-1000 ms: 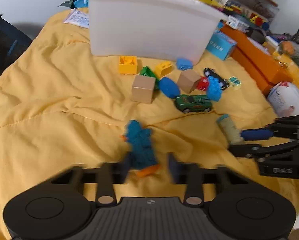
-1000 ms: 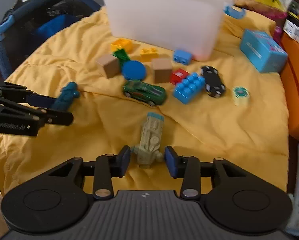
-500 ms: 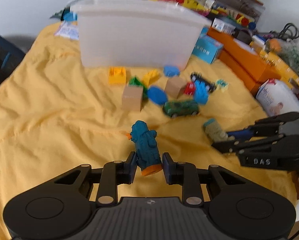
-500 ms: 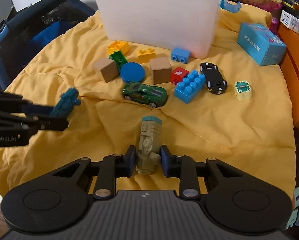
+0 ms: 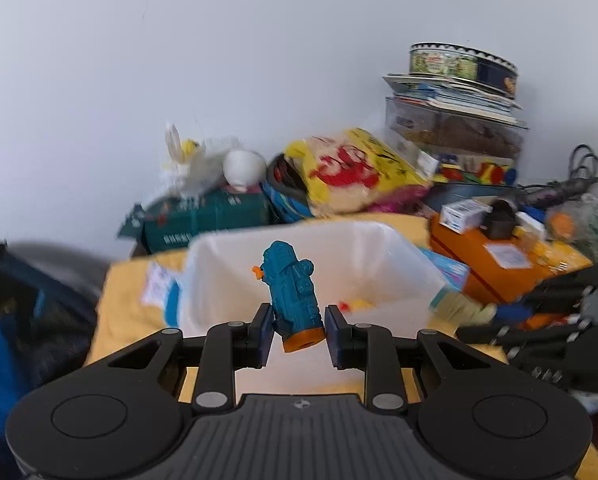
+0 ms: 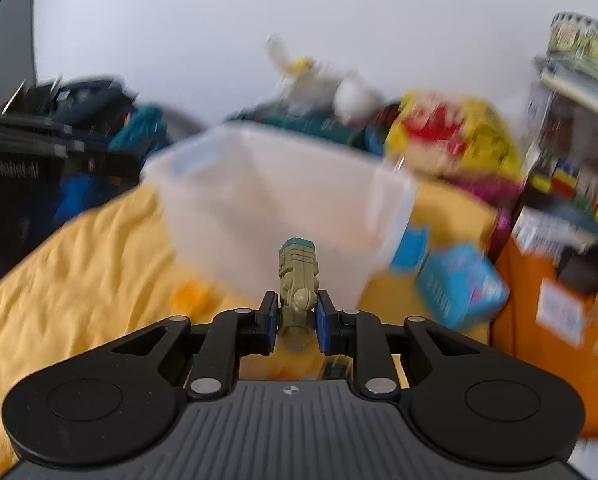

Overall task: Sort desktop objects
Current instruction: 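Carry the teal figure and tan toy over the white bin and open both tools, then grasp the green car with the left tool while the right tool grasps the black car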

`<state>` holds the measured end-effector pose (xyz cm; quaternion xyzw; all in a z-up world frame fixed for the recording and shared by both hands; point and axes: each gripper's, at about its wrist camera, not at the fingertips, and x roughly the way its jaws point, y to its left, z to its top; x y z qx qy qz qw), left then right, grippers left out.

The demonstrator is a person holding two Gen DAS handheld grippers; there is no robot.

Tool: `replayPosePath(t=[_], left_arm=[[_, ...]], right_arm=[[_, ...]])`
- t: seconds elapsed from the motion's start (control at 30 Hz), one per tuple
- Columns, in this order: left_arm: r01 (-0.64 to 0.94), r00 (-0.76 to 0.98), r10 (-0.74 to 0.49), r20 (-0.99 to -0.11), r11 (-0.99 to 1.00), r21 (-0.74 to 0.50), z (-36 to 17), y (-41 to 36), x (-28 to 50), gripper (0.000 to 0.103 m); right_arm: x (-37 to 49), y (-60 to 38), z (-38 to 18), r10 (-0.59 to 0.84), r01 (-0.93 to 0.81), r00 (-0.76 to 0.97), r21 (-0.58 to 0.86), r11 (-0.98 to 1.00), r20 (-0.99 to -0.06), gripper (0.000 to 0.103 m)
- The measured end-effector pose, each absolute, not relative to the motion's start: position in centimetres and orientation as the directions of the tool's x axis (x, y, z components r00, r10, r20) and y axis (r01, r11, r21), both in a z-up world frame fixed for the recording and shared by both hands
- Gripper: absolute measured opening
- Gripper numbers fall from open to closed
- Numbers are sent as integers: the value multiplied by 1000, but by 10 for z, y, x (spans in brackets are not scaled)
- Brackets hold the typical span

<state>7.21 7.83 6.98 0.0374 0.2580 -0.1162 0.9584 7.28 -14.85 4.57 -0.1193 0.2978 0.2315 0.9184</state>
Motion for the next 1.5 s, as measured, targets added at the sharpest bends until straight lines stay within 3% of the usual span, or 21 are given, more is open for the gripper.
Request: replayPosePath(t=[0.13, 0.27, 0.3, 0.4, 0.47, 0.53, 0.67, 0.9, 1.03, 1.1, 1.17, 1.27, 1.37, 1.5], left_arm=[[245, 818, -203, -539, 970, 6, 64, 79, 119, 31], [236, 775, -189, -603, 972, -2, 38, 71, 155, 32], [247, 761, -190, -620, 969, 6, 31, 69, 160, 32], [251, 775, -161, -611, 966, 63, 30, 59, 156, 42], [273, 794, -199, -574, 961, 46, 36, 59, 143, 50], [257, 814, -200, -545, 966, 30, 44, 60, 129, 51], [264, 819, -238, -522, 964, -26, 47, 66, 91, 64], [250, 685, -222, -694, 966, -63, -25, 65, 42, 63], [206, 628, -229, -744, 970, -125, -51, 68, 27, 63], [196, 609, -240, -756, 969, -150, -57, 66, 23, 63], [232, 590, -285, -755, 956, -179, -57, 56, 23, 63], [325, 589, -316, -744, 935, -140, -58, 31, 24, 63], [383, 573, -330, -750, 917, -112, -61, 11, 23, 63], [440, 549, -343, -762, 894, -86, -66, -1, 25, 63]], right_arm=[[113, -138, 54, 322, -459, 751, -104, 882, -576, 22], [145, -128, 44, 296, -420, 738, -70, 905, -606, 22], [149, -127, 40, 290, -412, 738, -66, 909, -610, 27], [155, -127, 33, 276, -400, 726, -61, 914, -630, 33], [148, -131, 35, 285, -405, 730, -58, 912, -621, 33], [139, -136, 40, 298, -414, 734, -54, 909, -610, 33], [116, -150, 44, 334, -448, 727, -46, 893, -600, 35], [69, -154, -13, 402, -625, 569, -59, 779, -717, 35], [52, -156, -49, 429, -660, 468, 17, 751, -773, 36], [47, -154, -57, 429, -671, 456, 16, 741, -780, 45], [47, -154, -60, 378, -642, 486, -29, 766, -788, 45], [59, -173, -52, 340, -539, 555, -17, 842, -759, 43], [76, -182, -46, 235, -454, 634, -108, 884, -737, 43], [94, -176, -55, 226, -490, 615, -142, 860, -756, 40]])
